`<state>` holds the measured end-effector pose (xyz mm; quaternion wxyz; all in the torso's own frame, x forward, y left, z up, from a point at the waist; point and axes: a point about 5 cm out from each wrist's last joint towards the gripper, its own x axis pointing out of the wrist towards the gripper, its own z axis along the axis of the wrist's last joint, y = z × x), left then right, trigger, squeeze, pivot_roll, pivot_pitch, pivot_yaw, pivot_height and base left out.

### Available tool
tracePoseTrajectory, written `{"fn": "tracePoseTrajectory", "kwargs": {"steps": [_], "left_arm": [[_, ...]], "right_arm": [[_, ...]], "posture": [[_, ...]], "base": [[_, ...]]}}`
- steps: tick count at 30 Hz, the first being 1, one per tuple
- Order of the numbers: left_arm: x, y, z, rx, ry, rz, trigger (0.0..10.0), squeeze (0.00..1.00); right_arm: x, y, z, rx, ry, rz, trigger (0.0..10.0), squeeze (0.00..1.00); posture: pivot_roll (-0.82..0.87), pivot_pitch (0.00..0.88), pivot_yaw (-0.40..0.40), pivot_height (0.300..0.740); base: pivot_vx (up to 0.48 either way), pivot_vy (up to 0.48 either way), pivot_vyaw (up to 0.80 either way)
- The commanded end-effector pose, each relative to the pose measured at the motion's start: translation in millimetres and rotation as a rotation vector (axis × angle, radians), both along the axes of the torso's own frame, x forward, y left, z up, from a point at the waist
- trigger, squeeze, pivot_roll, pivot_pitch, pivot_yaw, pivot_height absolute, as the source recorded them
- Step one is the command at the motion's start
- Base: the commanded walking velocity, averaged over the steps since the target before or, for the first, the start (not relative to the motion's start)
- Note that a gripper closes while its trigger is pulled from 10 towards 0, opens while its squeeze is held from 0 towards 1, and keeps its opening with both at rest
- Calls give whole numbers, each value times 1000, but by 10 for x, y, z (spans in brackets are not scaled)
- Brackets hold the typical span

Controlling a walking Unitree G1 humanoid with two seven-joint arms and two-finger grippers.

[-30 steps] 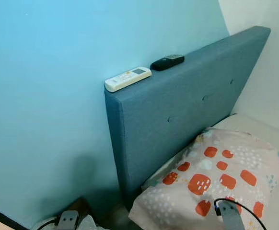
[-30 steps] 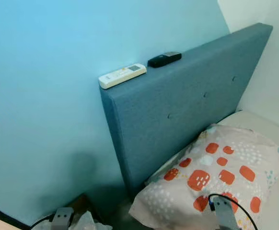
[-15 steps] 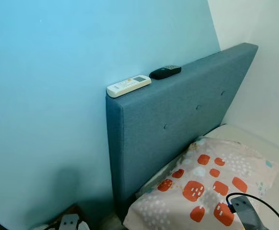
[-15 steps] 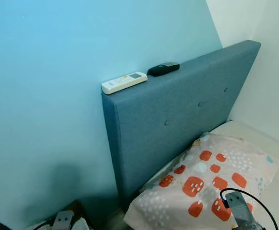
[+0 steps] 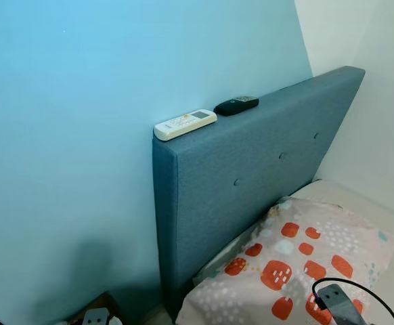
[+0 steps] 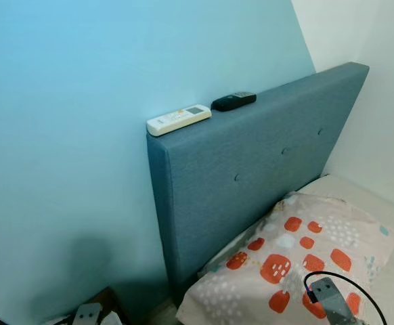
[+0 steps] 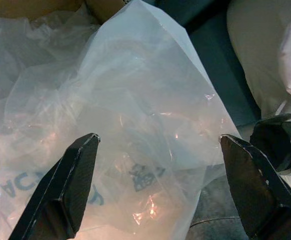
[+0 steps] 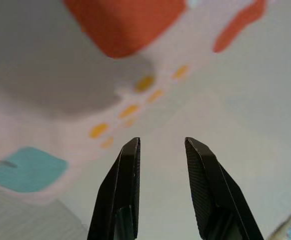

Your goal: Clean up the room

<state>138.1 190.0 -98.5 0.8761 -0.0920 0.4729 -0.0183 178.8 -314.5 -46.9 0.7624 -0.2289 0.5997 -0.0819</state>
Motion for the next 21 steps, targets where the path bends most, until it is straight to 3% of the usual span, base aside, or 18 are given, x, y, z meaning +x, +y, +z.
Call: {"fn": "tracePoseTrajectory", "kwargs": {"steps": [1, 3, 9, 12, 15, 16, 21], "left_arm": [[-44, 24, -17, 5, 23, 7, 10000, 0], [-38, 26, -14, 6, 21, 7, 10000, 0], [199, 27, 84, -35, -74, 58, 10000, 0], [349, -41, 153, -90, -136, 37, 10000, 0], [365, -66, 162, -109, -145, 26, 10000, 0], [381, -105, 171, -133, -155, 12, 10000, 0], [375, -119, 168, -139, -155, 5, 10000, 0]], "right_arm": [[-51, 57, -53, 41, 3, -41, 10000, 0], [-56, 70, -61, 48, 2, -47, 10000, 0], [-101, 153, -118, 111, 10, -88, 10000, 0], [-139, 131, -114, 96, 95, -14, 10000, 0], [-149, 97, -97, 86, 130, 14, 10000, 0], [-134, -6, -31, 51, 174, 57, 10000, 0], [-112, -80, 26, 37, 201, 81, 10000, 0]], "posture": [[-25, 17, -34, 651], [-25, 17, -34, 646], [-12, 29, -32, 621], [-7, 36, -31, 621], [-8, 40, -28, 621], [-12, 42, -26, 621], [-14, 45, -24, 621]], "base": [[0, 0, 0], [0, 0, 0], [0, 0, 0], [0, 0, 0], [0, 0, 0], [0, 0, 0], [0, 0, 0]]}}
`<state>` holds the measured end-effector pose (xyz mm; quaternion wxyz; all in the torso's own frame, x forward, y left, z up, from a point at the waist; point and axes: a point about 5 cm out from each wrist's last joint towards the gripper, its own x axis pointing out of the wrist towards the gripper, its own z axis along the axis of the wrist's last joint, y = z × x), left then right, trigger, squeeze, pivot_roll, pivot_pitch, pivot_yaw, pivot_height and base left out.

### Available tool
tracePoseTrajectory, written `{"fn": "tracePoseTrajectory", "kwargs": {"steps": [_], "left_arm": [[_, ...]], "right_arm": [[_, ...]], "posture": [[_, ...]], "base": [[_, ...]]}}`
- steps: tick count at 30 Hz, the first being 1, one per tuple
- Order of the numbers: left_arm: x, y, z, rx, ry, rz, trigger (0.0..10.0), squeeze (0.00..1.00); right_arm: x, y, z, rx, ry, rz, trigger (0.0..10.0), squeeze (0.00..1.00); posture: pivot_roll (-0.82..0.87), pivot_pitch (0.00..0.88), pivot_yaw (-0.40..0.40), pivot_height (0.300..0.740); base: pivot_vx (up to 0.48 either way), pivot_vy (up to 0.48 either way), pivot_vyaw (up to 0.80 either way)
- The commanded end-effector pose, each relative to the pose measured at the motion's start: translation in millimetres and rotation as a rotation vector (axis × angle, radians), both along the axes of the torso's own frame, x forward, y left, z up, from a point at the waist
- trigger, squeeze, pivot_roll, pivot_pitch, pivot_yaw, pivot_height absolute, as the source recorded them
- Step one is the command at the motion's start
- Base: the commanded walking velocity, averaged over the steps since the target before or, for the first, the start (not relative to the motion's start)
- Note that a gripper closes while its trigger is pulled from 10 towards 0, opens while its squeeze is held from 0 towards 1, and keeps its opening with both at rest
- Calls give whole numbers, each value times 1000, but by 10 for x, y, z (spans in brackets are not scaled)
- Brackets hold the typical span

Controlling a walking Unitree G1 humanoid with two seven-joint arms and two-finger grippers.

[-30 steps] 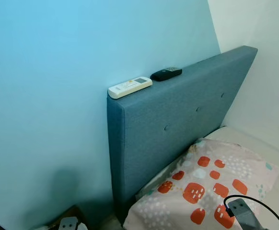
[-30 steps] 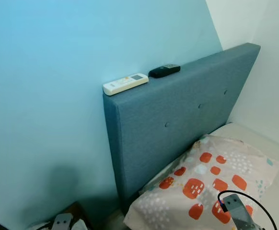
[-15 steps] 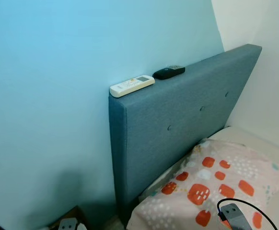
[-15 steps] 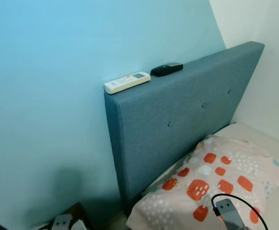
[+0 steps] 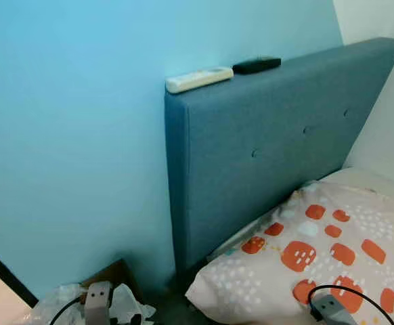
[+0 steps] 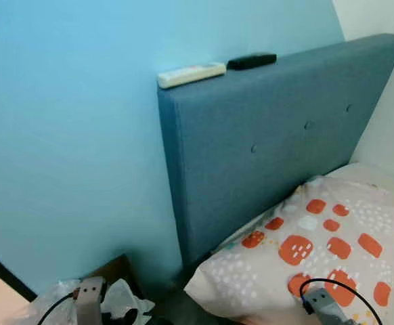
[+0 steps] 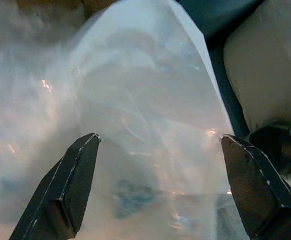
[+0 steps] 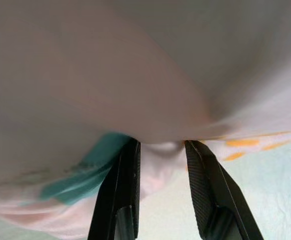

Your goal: Clean up the room

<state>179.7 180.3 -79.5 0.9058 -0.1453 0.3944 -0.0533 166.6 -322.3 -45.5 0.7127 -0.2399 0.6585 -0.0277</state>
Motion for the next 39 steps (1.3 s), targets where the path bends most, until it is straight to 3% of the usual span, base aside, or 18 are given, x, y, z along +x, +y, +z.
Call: {"fn": "tracePoseTrajectory", "kwargs": {"steps": [1, 2, 5, 10, 15, 19, 21, 24, 30, 36, 39], "left_arm": [[-41, -22, -23, -15, 15, -2, 10000, 0], [-73, -37, -38, -12, 24, -15, 10000, 0], [-95, -42, -48, -13, 29, -19, 10000, 0], [-134, -28, -62, -16, 36, -17, 10000, 0], [-148, -33, -67, -20, 37, -19, 10000, 0], [-151, -50, -70, -23, 37, -24, 10000, 0], [-143, -64, -66, -26, 33, -29, 10000, 0], [-138, -67, -63, -27, 30, -31, 10000, 0], [-116, -44, -48, -24, 19, -39, 10000, 0], [-123, -45, -50, -24, 18, -44, 10000, 0], [-139, -55, -55, -27, 17, -52, 10000, 0]], "right_arm": [[10, -2, 13, 3, 25, 20, 10000, 0], [94, -166, 171, 0, 63, 68, 10000, 0], [110, -254, 256, 25, 109, 106, 10000, 0], [52, -342, 336, 90, 228, 209, 10000, 0], [52, -336, 348, 91, 255, 227, 10000, 0], [106, -276, 299, 53, 191, 231, 10000, 0], [227, -189, 273, 11, 86, 244, 10000, 0], [291, -147, 275, -5, 46, 254, 10000, 0], [473, -142, 371, -101, -70, 276, 10000, 0], [512, -58, 341, -84, -109, 285, 10000, 0], [633, 219, 259, 7, -233, 306, 10000, 0]], "posture": [[-14, 45, -24, 621], [-13, 53, -23, 621], [-13, 56, -24, 621], [-14, 61, -30, 621], [-16, 65, -29, 621], [-14, 67, -28, 621], [-12, 73, -26, 621], [-12, 73, -26, 621], [-9, 81, -21, 621], [-11, 89, -21, 621], [-8, 96, -19, 621]], "base": [[0, 0, 0], [0, 0, 0], [0, 0, 0], [0, 0, 0], [0, 0, 0], [0, 0, 0], [0, 0, 0], [0, 0, 0], [0, 0, 0], [0, 0, 0], [0, 0, 0]]}}
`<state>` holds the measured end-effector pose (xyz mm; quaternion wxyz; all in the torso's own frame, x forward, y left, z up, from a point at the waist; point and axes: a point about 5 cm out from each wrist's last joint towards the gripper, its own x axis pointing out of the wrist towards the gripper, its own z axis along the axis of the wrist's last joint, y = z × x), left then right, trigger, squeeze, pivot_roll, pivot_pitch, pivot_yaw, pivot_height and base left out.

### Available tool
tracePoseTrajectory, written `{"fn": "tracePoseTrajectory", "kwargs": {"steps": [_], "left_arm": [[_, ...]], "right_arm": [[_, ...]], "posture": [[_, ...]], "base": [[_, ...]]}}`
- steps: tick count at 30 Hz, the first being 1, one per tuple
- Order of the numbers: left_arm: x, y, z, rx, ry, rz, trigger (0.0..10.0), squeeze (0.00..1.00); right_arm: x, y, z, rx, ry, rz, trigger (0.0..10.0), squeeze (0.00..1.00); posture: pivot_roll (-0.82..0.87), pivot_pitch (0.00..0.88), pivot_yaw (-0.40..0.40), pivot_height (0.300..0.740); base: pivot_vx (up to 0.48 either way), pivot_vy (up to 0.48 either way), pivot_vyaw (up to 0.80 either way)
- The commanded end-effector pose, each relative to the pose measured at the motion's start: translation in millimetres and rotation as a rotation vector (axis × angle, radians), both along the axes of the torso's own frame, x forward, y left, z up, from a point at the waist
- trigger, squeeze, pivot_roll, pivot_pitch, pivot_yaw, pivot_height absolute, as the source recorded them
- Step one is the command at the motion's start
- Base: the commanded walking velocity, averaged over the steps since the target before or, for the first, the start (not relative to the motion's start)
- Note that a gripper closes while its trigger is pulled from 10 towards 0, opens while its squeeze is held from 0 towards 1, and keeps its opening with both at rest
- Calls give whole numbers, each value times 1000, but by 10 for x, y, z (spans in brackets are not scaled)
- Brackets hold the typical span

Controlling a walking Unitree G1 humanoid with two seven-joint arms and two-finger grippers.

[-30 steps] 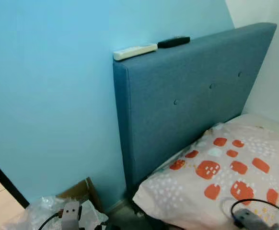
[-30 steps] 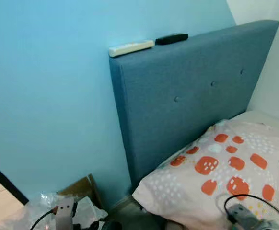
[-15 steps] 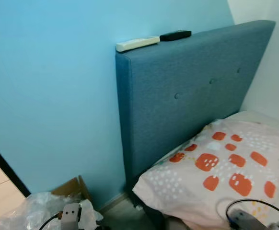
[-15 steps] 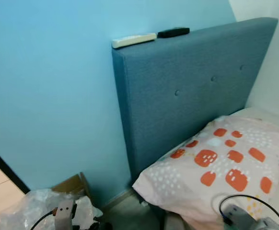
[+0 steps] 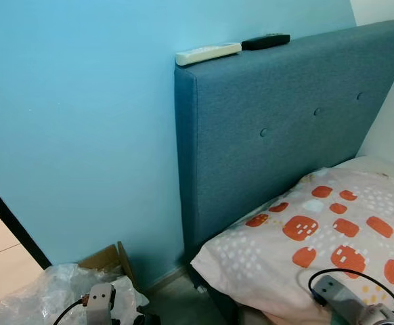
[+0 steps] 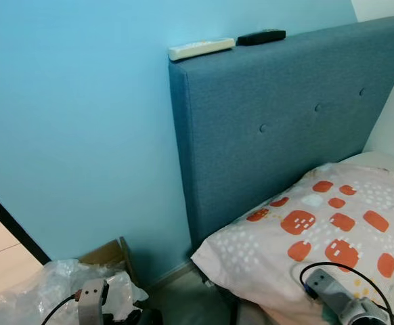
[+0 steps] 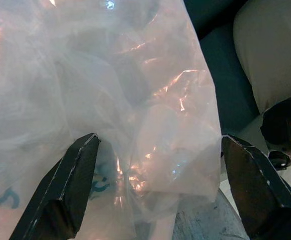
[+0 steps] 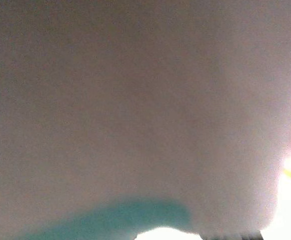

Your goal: Clean up the room

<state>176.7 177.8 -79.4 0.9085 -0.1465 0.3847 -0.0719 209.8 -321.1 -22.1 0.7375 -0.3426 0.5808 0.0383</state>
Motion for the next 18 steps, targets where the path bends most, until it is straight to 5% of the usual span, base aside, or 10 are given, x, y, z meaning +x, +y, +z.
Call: {"fn": "tracePoseTrajectory", "kwargs": {"steps": [1, 8, 18], "left_arm": [[-109, -30, -56, -9, 42, -22, 10000, 0], [-120, -17, -57, -6, 41, -33, 10000, 0], [-117, 9, -52, 0, 39, -34, 10000, 0]], "right_arm": [[201, 207, 25, 73, -116, 45, 10000, 0], [528, 536, 119, 120, -401, 72, 10000, 0], [549, 474, 161, 51, -419, 99, 10000, 0]], "posture": [[-8, 96, -19, 621], [-2, 100, -15, 621], [4, 100, -10, 621]], "base": [[0, 0, 0], [0, 0, 0], [0, 0, 0]]}}
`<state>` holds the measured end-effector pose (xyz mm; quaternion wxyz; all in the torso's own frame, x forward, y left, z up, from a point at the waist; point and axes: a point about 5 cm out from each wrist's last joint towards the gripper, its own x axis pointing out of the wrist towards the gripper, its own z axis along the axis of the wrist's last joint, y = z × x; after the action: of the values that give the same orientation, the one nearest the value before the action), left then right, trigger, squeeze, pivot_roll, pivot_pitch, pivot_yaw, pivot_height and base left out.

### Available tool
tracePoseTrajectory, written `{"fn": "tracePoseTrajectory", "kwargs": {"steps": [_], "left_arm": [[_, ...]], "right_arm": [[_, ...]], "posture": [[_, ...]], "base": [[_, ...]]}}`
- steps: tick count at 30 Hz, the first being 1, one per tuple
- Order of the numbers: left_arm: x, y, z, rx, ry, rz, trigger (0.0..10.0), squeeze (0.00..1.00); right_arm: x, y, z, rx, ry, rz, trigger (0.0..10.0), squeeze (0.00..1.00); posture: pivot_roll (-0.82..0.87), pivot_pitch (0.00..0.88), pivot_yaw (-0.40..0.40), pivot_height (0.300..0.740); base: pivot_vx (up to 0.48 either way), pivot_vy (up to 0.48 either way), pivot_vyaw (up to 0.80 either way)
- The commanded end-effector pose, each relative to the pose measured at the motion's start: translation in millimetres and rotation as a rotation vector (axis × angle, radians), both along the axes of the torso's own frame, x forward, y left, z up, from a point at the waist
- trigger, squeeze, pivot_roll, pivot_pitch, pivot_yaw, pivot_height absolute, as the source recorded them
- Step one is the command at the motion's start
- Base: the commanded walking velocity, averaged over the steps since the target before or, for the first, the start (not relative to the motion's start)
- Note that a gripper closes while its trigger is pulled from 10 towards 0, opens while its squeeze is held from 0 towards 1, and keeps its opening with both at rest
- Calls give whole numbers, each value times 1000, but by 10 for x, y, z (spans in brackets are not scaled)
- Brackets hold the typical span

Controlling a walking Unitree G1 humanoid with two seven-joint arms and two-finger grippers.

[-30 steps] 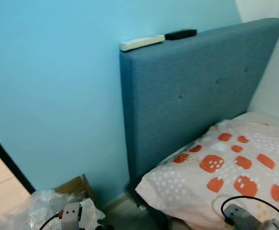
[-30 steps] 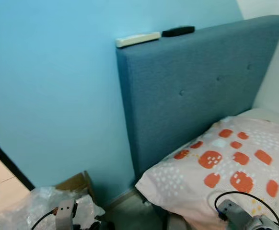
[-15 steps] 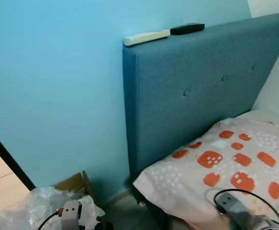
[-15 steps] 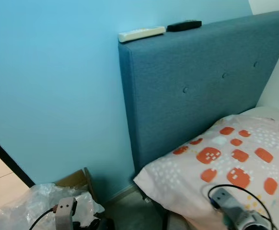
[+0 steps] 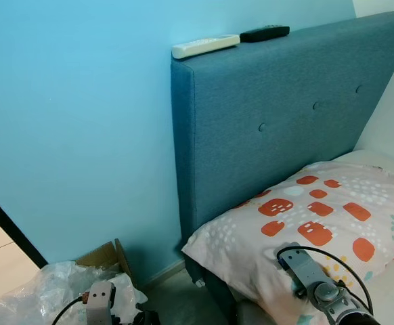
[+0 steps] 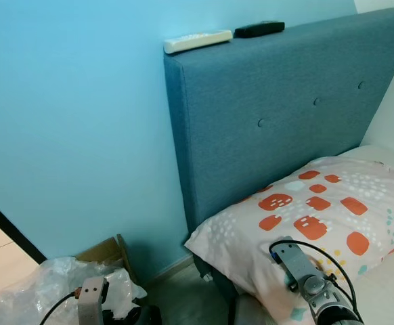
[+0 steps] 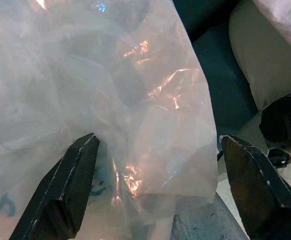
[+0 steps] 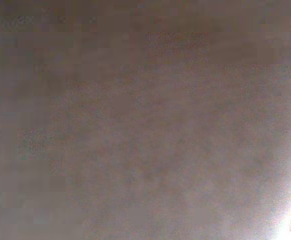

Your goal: Clean up the room

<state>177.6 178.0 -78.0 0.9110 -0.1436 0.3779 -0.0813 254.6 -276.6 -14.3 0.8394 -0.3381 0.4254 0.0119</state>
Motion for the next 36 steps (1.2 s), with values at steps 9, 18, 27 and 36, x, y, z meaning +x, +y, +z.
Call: {"fn": "tracePoseTrajectory", "kwargs": {"steps": [9, 18, 27, 36], "left_arm": [[-131, -41, -74, -15, 65, -27, 10000, 0], [-65, -87, -56, -38, 70, -33, 10000, 0], [-8, -112, -34, -58, 63, -25, 10000, 0], [-19, -122, -40, -72, 69, -21, 10000, 0]], "right_arm": [[-94, -33, 0, 186, 160, 94, 10000, 0], [-146, -256, 393, 304, 341, 189, 10000, 0], [-209, -404, 988, 292, 336, 308, 10000, 0], [-161, -500, 1400, 209, 217, 275, 10000, 0]], "posture": [[-21, 80, -7, 621], [-30, 37, -11, 621], [-33, 9, -17, 621], [-39, 6, -15, 621]], "base": [[0, 0, 0], [0, 0, 0], [0, 0, 0], [0, 0, 0]]}}
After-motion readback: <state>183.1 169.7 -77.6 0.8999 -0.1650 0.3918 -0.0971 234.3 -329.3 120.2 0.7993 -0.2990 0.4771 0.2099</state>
